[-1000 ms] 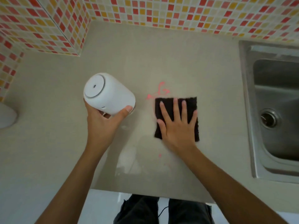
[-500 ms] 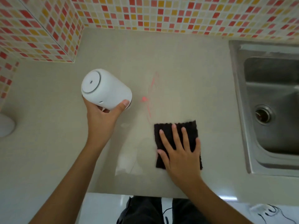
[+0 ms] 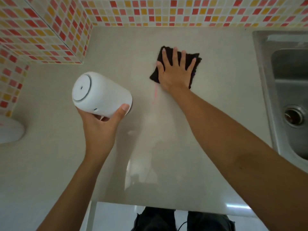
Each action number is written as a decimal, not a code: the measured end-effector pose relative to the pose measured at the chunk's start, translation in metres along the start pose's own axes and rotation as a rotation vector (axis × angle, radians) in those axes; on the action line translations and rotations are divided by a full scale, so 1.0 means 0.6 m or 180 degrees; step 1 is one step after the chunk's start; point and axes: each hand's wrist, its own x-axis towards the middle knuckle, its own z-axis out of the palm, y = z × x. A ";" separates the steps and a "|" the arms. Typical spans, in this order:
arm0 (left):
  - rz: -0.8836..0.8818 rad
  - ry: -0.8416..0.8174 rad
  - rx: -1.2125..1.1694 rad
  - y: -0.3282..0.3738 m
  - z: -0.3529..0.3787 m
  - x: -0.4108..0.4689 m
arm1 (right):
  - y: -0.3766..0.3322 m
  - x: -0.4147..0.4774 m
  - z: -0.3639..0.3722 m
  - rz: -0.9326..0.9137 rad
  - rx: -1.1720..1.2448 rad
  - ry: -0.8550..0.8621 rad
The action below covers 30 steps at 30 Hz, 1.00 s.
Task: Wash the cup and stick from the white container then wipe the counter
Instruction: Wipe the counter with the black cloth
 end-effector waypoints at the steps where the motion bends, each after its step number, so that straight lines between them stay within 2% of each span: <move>1: 0.0014 -0.0016 -0.0002 -0.001 0.002 0.002 | 0.000 -0.015 0.002 -0.0117 -0.0010 0.0003; 6: -0.0005 0.0019 -0.0220 0.010 0.026 0.007 | 0.002 -0.227 0.033 -0.0642 0.0084 0.0247; 9: 0.0023 0.0016 -0.0269 0.014 0.033 0.011 | 0.014 -0.409 0.052 -0.0814 0.0020 0.0003; 12: -0.0006 0.0004 -0.0262 0.010 0.032 0.010 | 0.027 -0.498 0.058 -0.0689 -0.0060 -0.0167; 15: -0.0042 0.0037 -0.0253 0.005 0.032 0.006 | 0.017 -0.468 0.050 -0.0674 0.0006 -0.0146; 18: -0.0075 0.0129 -0.0256 0.000 0.026 0.003 | 0.003 -0.331 0.039 -0.0706 -0.0025 0.0098; 21: -0.0032 0.0164 -0.0182 -0.003 0.013 0.002 | -0.019 -0.146 0.017 -0.0312 0.0026 0.0010; 23: 0.0027 0.0137 -0.0157 -0.006 0.007 0.003 | -0.034 -0.087 0.018 -0.0090 -0.0015 -0.0054; 26: 0.0089 0.0222 -0.0141 -0.001 0.014 0.007 | -0.046 -0.130 0.034 -0.0151 -0.0021 0.0099; 30: 0.0208 0.0156 -0.0193 0.022 0.051 0.019 | -0.051 -0.335 0.054 -0.0731 0.0243 0.0053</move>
